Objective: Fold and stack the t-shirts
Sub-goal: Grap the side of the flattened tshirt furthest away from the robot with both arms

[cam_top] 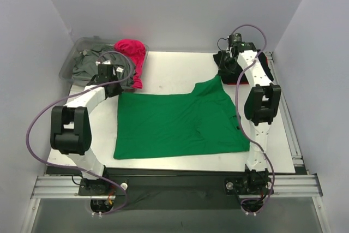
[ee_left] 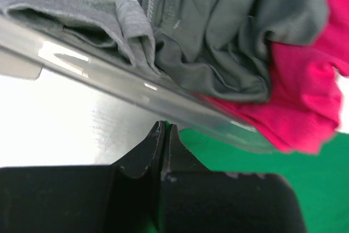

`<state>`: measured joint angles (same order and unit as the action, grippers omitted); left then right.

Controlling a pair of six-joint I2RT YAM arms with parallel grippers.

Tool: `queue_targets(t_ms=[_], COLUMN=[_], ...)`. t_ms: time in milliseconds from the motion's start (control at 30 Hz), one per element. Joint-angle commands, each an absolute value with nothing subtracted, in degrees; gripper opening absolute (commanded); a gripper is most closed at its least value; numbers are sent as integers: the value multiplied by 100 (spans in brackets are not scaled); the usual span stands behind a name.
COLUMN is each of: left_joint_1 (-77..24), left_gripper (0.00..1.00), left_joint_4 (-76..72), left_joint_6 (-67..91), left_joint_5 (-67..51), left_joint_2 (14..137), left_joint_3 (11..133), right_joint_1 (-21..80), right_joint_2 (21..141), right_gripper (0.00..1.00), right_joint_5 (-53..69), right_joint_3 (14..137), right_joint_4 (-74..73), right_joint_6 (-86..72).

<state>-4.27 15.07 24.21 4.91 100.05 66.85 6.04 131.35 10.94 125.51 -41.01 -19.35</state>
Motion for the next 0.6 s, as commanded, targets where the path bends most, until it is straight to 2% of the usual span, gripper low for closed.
queue_targets(t_ms=[0, 300, 567], left_joint_1=[-404, -404, -404], left_gripper=[0, 0, 0], left_joint_4=[1274, 1783, 2250], left_joint_6=[2312, 2364, 2505], left_joint_5=[203, 35, 193], left_joint_2=[9405, 8596, 8060], left_joint_3=[6496, 5634, 5291], right_joint_1=[633, 642, 624], right_joint_2=[12288, 10513, 9055], right_gripper=[0, 0, 0], right_joint_5=[1195, 1064, 1002], right_joint_3=[11894, 9373, 7657], right_joint_4=[-4351, -4350, -4359], right_joint_6=[-1925, -1925, -2135])
